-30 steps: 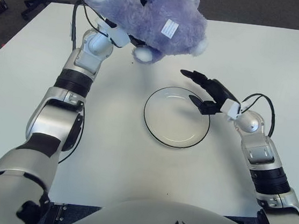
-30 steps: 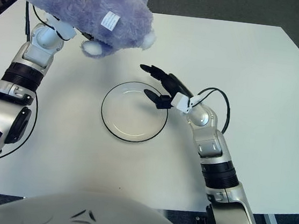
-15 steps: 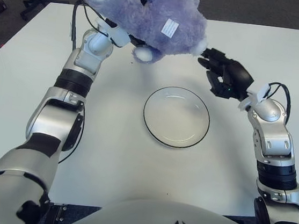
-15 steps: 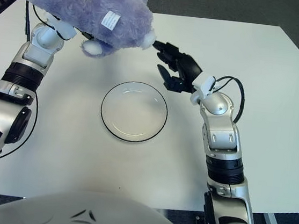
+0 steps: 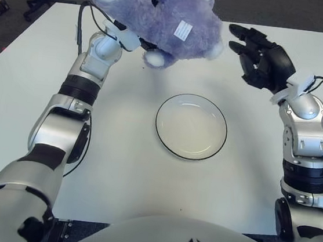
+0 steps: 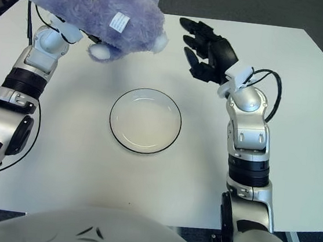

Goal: Put the doll into the plate.

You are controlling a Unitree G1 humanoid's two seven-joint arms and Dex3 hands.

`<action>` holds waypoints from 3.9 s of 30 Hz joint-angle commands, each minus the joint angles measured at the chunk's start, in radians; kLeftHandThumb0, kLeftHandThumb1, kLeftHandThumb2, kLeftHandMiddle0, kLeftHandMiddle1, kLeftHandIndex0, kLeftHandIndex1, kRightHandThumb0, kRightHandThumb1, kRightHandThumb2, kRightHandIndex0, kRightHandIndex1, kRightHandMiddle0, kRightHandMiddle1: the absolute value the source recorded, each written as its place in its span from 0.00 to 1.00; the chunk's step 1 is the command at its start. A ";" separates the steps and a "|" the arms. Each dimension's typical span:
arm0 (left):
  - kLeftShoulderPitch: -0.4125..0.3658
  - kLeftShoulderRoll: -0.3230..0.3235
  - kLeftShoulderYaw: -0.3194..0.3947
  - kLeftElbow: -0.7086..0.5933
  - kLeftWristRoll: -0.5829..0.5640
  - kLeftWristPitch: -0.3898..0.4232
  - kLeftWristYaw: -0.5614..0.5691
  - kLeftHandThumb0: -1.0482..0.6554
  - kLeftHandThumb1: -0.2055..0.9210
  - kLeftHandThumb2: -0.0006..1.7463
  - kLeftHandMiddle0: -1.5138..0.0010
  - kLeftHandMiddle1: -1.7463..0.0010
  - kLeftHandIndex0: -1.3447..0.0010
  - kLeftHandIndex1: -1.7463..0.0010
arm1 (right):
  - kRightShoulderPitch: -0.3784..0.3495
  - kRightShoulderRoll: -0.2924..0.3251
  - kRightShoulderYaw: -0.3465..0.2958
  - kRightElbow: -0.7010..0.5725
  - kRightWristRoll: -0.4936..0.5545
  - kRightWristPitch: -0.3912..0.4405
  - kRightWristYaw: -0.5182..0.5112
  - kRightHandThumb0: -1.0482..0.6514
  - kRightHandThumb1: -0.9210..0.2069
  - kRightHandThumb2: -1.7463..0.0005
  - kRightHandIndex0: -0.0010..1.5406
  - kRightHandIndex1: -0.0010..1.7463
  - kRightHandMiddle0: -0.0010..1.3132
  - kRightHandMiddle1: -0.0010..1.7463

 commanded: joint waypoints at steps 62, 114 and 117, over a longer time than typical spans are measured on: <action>0.066 -0.112 -0.049 0.059 -0.154 -0.063 -0.344 0.62 0.39 0.80 0.55 0.03 0.66 0.00 | -0.167 -0.109 0.017 0.399 -0.245 -0.129 -0.253 0.27 0.00 0.69 0.32 0.01 0.28 0.09; 0.053 -0.135 -0.197 0.155 -0.051 -0.200 -0.403 0.61 0.45 0.77 0.61 0.00 0.69 0.00 | -0.175 -0.118 0.018 0.423 -0.256 -0.117 -0.255 0.25 0.00 0.68 0.34 0.00 0.27 0.11; 0.052 -0.135 -0.199 0.160 -0.050 -0.205 -0.401 0.61 0.45 0.77 0.61 0.00 0.69 0.00 | -0.175 -0.118 0.018 0.424 -0.255 -0.117 -0.255 0.25 0.00 0.68 0.34 0.00 0.27 0.11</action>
